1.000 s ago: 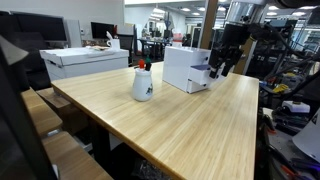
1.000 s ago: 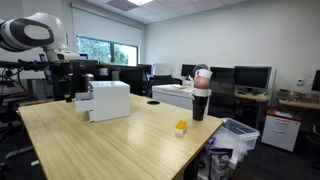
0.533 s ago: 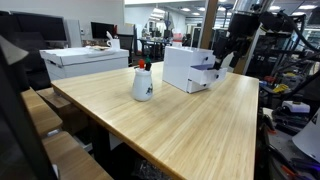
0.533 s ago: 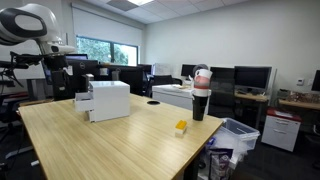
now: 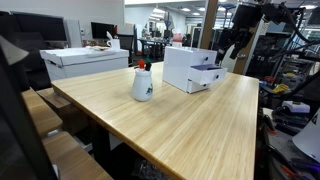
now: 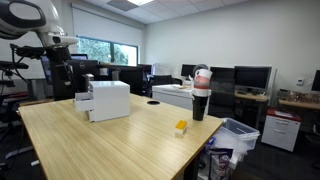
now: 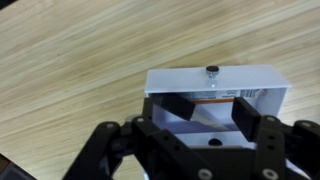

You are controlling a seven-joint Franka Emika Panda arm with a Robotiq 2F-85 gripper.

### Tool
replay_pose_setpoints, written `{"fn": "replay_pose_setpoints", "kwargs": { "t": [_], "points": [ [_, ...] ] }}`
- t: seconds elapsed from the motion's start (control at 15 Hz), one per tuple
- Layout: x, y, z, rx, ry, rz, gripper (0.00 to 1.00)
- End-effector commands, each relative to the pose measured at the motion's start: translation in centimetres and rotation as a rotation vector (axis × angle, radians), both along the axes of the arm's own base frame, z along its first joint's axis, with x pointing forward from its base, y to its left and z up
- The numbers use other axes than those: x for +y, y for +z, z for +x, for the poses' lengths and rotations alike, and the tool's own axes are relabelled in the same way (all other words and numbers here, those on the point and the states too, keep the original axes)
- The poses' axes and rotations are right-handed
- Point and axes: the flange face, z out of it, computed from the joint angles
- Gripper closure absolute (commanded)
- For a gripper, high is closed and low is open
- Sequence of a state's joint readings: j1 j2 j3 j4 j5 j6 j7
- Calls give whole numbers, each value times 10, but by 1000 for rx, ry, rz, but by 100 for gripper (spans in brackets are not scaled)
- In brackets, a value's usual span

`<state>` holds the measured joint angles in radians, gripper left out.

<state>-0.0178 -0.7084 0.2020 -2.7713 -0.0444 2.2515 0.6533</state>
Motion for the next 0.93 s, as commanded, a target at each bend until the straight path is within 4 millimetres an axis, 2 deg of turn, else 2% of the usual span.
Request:
{"fn": "replay_pose_setpoints", "kwargs": {
  "t": [0.0,0.13,0.47,0.8,0.87],
  "points": [
    [-27,-2,6,-1,38,-10,48],
    [-38,-1,13,-5,51,-11,61],
    [-42,-3,31,-44,78,-20,90],
    [-44,-4,51,-70,88,-31,100],
    [-45,-3,54,-71,91,-32,96]
  ]
}}
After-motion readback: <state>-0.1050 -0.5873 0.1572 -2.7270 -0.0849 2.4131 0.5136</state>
